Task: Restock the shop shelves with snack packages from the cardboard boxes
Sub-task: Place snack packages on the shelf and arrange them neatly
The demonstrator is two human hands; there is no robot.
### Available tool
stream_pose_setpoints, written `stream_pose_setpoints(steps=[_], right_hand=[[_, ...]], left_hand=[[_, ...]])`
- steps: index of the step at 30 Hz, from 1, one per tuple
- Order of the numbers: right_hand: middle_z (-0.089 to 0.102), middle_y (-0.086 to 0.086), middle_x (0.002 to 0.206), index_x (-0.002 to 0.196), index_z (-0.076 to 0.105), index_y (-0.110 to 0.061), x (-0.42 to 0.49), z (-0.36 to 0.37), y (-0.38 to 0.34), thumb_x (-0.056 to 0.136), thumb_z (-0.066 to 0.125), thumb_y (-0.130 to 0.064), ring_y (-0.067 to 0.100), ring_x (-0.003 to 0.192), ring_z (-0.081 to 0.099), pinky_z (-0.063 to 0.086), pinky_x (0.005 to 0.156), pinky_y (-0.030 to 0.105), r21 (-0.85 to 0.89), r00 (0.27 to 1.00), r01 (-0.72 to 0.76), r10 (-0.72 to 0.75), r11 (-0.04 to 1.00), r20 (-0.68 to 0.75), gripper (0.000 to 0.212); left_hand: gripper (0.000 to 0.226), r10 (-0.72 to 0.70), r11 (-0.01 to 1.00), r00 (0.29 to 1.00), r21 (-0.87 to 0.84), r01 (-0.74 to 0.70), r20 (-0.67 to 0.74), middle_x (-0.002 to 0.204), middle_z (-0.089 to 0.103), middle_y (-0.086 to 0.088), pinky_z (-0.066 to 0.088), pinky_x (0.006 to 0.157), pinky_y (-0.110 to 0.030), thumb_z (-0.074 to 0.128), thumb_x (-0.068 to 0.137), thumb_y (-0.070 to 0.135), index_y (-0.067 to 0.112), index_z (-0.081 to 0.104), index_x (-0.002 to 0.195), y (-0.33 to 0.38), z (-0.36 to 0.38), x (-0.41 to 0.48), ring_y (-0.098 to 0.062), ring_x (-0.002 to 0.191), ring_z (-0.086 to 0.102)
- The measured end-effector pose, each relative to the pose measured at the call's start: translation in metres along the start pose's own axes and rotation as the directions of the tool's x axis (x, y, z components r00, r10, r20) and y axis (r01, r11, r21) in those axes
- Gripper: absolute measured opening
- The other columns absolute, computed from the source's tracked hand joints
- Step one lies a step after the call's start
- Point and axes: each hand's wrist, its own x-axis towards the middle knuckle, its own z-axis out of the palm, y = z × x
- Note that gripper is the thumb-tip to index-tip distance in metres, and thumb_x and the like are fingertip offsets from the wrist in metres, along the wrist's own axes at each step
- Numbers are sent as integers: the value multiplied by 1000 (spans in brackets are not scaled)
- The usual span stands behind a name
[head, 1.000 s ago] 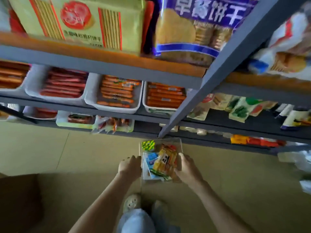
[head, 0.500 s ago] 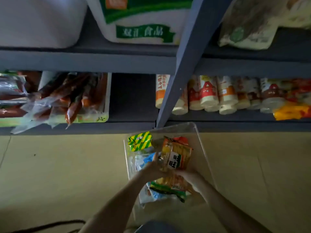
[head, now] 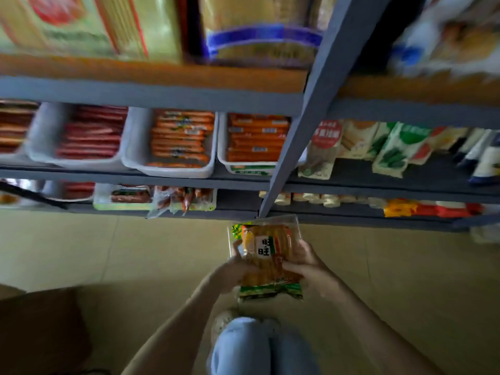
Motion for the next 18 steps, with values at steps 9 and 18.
stream_pose_setpoints(steps=[9,18], right_hand=[[35,-5,149,145,32,-26,-190,58,-138,58,78,-65,16,134,37,33,111,38,-334,980,183,-145,924,136,106],[63,-2,116,130,48,-22,-284,131,-261,89,65,-20,13,110,59,49,93,29,-378,835,523,-371,764,406,44]], left_hand=[[97,194,972,979,-123,-201,-68,116,60,7,56,72,-33,54,83,-20,39,10,146,72,-44,-232,-8,92,67],[105,376,886,905,-211,-414,-197,131,60,-2,47,95,-60,74,64,-2,52,25,140,130,-72,-386,-30,115,61]])
